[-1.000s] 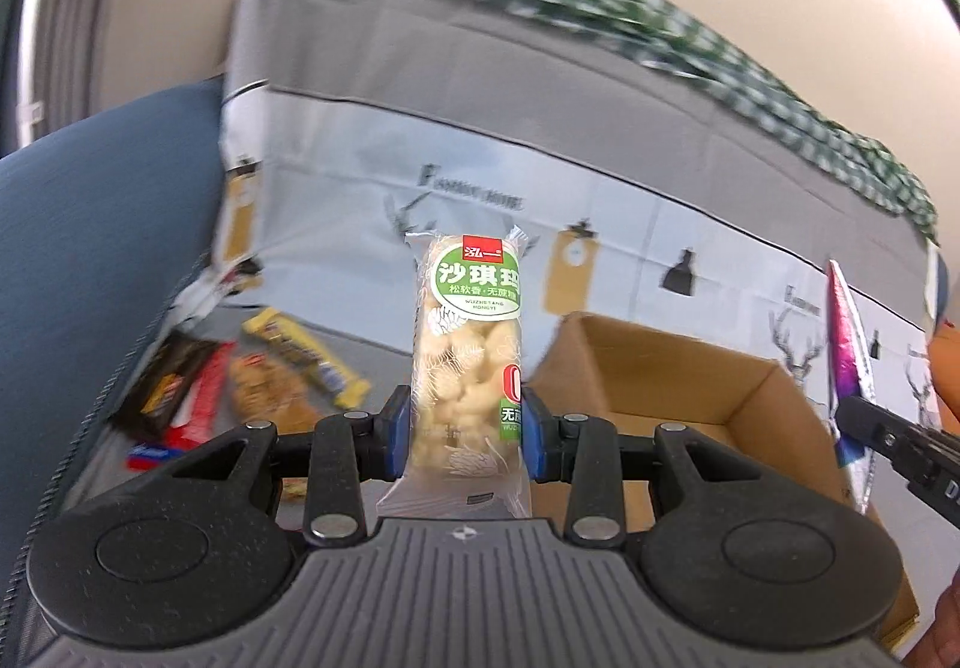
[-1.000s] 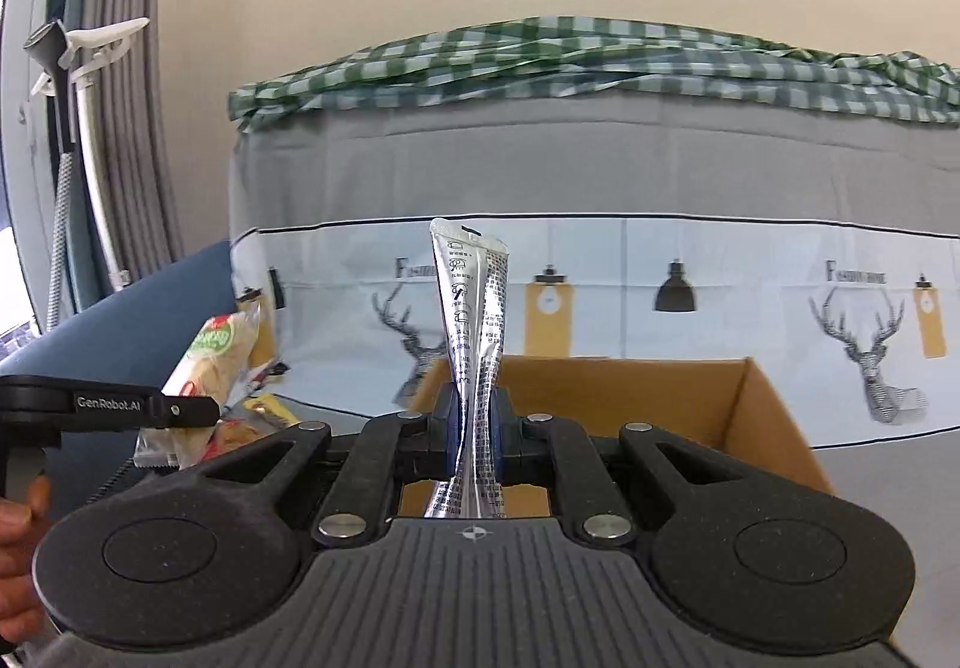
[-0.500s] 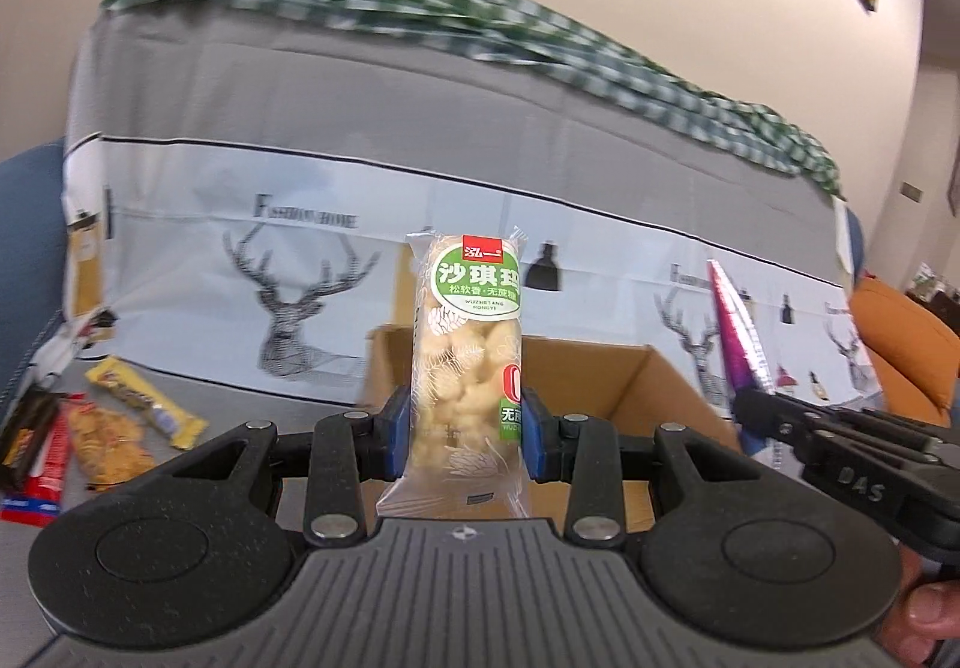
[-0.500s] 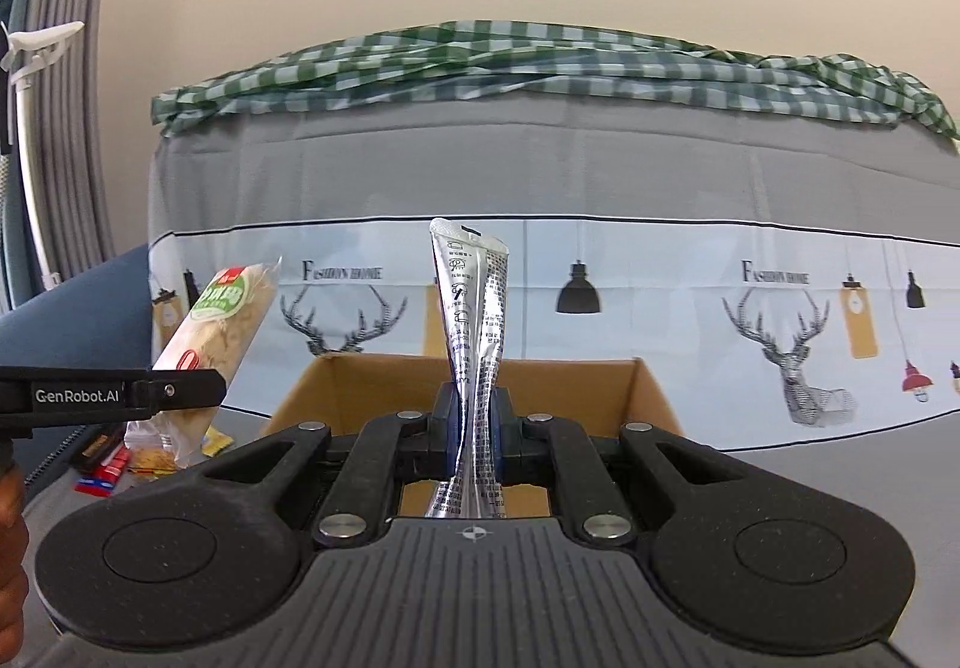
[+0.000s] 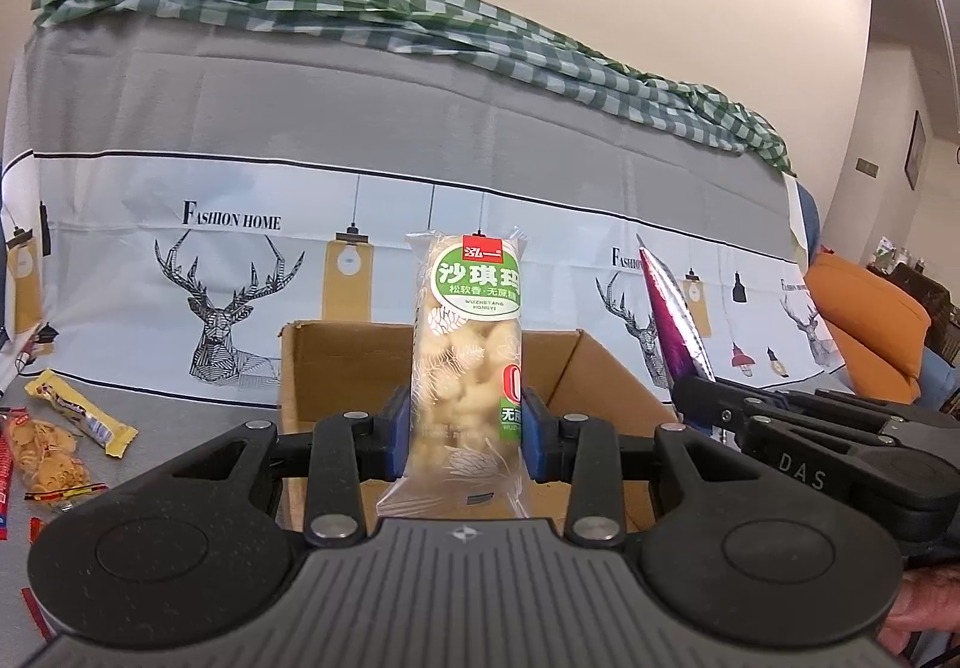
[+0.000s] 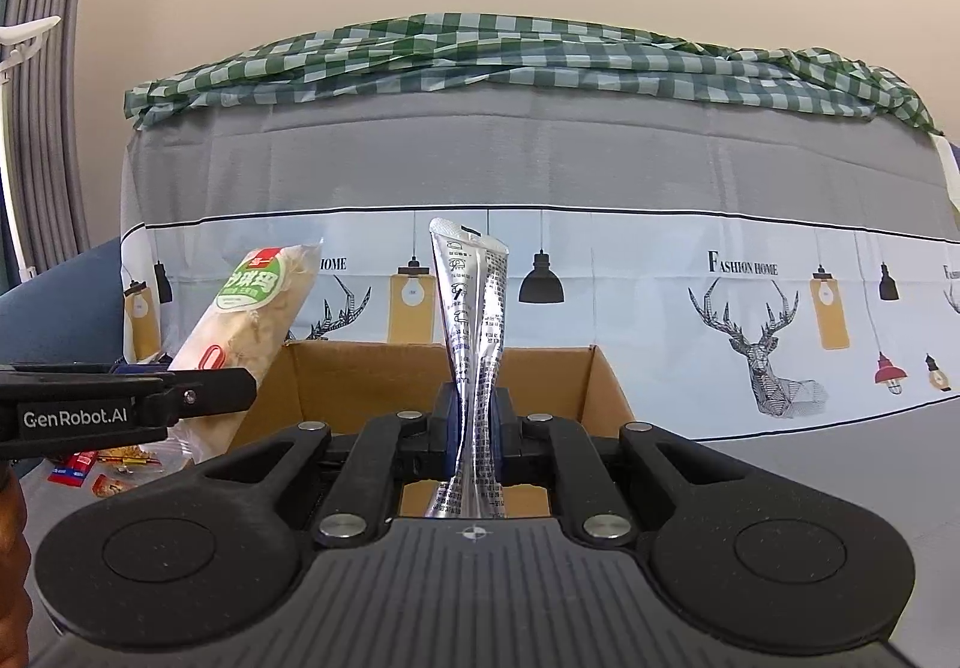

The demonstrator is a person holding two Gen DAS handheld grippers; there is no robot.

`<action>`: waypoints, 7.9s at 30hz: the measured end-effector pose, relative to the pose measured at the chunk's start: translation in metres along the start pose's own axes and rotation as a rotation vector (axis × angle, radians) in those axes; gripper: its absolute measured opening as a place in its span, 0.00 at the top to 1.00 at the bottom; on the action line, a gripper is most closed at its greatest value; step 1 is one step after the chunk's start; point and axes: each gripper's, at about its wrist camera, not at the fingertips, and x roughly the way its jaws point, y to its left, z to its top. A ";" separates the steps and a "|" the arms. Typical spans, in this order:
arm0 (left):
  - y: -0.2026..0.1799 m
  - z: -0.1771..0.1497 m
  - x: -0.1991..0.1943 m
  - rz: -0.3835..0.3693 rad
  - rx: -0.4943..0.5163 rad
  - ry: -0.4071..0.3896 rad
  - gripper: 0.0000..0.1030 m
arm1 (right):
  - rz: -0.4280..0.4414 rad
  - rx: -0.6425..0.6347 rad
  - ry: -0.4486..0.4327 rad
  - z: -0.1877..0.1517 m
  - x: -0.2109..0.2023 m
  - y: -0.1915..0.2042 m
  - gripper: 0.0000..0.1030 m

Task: Organize snacks
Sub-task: 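Carry the bean snack bag and silver pouch over the cardboard box with both grippers, then open both grippers to drop the bean bag and silver pouch into the box, then move both tools from the box back toward the remaining snacks, then grasp the dark chocolate bar with the left gripper while the right grasps the red packet, then carry the chocolate bar and red packet over the cardboard box with both grippers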

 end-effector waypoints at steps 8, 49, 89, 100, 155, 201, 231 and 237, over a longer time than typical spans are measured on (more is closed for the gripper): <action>-0.001 0.000 0.001 -0.006 0.002 -0.002 0.62 | -0.001 0.001 0.005 0.000 0.001 0.002 0.90; -0.007 0.000 -0.004 -0.087 0.020 -0.036 0.54 | 0.016 0.010 0.021 -0.001 0.003 0.002 0.84; 0.255 -0.016 -0.064 0.473 -0.200 0.177 0.90 | 0.378 -0.047 0.051 -0.020 0.006 0.219 0.45; 0.257 -0.025 -0.027 0.543 -0.082 0.214 0.82 | 0.413 -0.042 0.324 -0.066 0.083 0.265 0.32; 0.279 -0.054 -0.018 0.677 -0.412 0.425 0.35 | 0.410 -0.224 0.458 -0.121 0.056 0.256 0.28; 0.257 -0.084 -0.045 0.461 -0.487 0.655 0.40 | 0.430 -0.279 0.405 -0.129 0.062 0.267 0.43; 0.231 -0.044 -0.061 0.377 -0.473 0.374 0.60 | 0.371 -0.233 0.201 -0.081 0.019 0.241 0.45; 0.223 -0.036 -0.063 0.346 -0.460 0.323 0.60 | 0.360 -0.211 0.140 -0.062 0.006 0.224 0.45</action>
